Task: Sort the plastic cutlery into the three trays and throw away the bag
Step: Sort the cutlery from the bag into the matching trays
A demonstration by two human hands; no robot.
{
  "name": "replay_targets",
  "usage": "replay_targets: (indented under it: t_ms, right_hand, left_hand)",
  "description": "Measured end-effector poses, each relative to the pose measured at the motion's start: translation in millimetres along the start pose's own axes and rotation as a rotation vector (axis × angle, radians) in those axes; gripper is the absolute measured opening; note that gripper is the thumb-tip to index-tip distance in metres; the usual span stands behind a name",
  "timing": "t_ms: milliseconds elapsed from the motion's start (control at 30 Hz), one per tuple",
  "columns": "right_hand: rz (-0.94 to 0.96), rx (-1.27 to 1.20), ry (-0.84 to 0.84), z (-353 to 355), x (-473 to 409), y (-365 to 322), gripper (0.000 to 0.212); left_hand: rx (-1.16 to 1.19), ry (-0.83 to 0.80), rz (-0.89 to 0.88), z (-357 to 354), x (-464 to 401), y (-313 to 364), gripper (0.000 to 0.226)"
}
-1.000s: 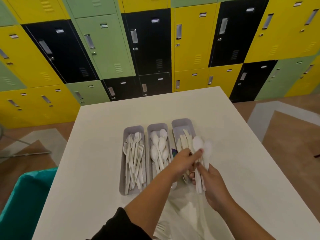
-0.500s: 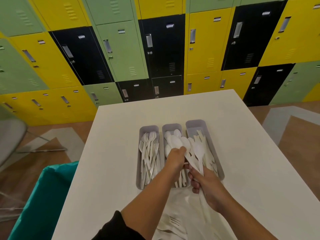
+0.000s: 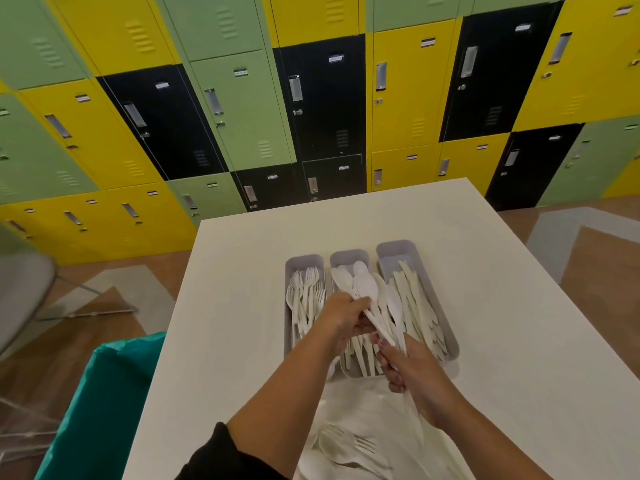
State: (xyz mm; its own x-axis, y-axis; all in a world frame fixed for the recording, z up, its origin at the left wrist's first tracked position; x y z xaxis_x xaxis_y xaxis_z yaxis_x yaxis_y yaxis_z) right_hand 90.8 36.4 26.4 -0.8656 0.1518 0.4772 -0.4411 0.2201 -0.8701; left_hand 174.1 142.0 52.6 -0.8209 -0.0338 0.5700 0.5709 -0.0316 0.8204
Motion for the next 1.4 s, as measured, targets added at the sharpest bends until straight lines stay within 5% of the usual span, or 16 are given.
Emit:
replay_targets:
  t_ms: [300, 467, 633, 767, 833, 967, 1100, 1267, 1400]
  right_hand:
    - [0.002, 0.053, 0.024, 11.4, -5.6, 13.8, 0.024]
    - [0.02, 0.016, 0.061, 15.9, -8.9, 9.5, 0.021]
    - [0.006, 0.005, 0.058, 15.0, -11.2, 8.1, 0.021]
    - [0.0, 0.015, 0.05, 13.6, -11.7, 7.3, 0.023]
    - [-0.01, 0.021, 0.038, 12.3, -12.1, 6.3, 0.024]
    - [-0.053, 0.011, -0.068, 8.5, -9.0, 2.9, 0.026]
    - [-0.094, 0.055, -0.164, 5.8, -3.0, 2.0, 0.027]
    - [-0.094, 0.131, -0.187, 6.3, 1.9, 6.4, 0.026]
    - [-0.086, 0.112, -0.142, 11.4, 3.1, 6.1, 0.026]
  left_hand:
    - [0.141, 0.154, -0.079, 23.6, -29.3, 14.5, 0.02]
    - [0.003, 0.272, -0.142, 22.1, -41.9, -7.1, 0.015]
    - [-0.467, 0.318, -0.294, 19.0, -49.5, -22.8, 0.022]
    - [-0.431, 0.356, -0.506, 8.6, -30.6, -7.7, 0.022]
    - [-0.375, 0.202, -0.494, 0.0, -25.8, -4.6, 0.033]
    - [-0.112, -0.29, -0.14, -12.0, -13.0, -10.1, 0.033]
    - [0.053, -0.447, -0.108, -10.0, -6.5, -8.3, 0.015]
    - [0.356, -0.092, -0.193, -4.9, -17.5, 26.7, 0.014]
    - [0.153, 0.191, -0.327, 11.2, -39.8, 31.0, 0.016]
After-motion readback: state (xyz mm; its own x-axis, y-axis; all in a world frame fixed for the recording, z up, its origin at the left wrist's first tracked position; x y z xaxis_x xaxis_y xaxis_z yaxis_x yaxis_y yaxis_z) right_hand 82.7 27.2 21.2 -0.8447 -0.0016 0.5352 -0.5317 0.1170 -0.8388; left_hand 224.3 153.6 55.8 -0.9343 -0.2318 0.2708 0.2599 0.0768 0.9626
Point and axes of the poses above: each hand's wrist, its own x-axis away from the middle knuckle, its own z-axis out of the back of the hand, y = z × x, the point moved 2 cm from there along -x, towards the middle knuckle, and after that the axes turned 13 degrees about y, right-handed, at the moved point
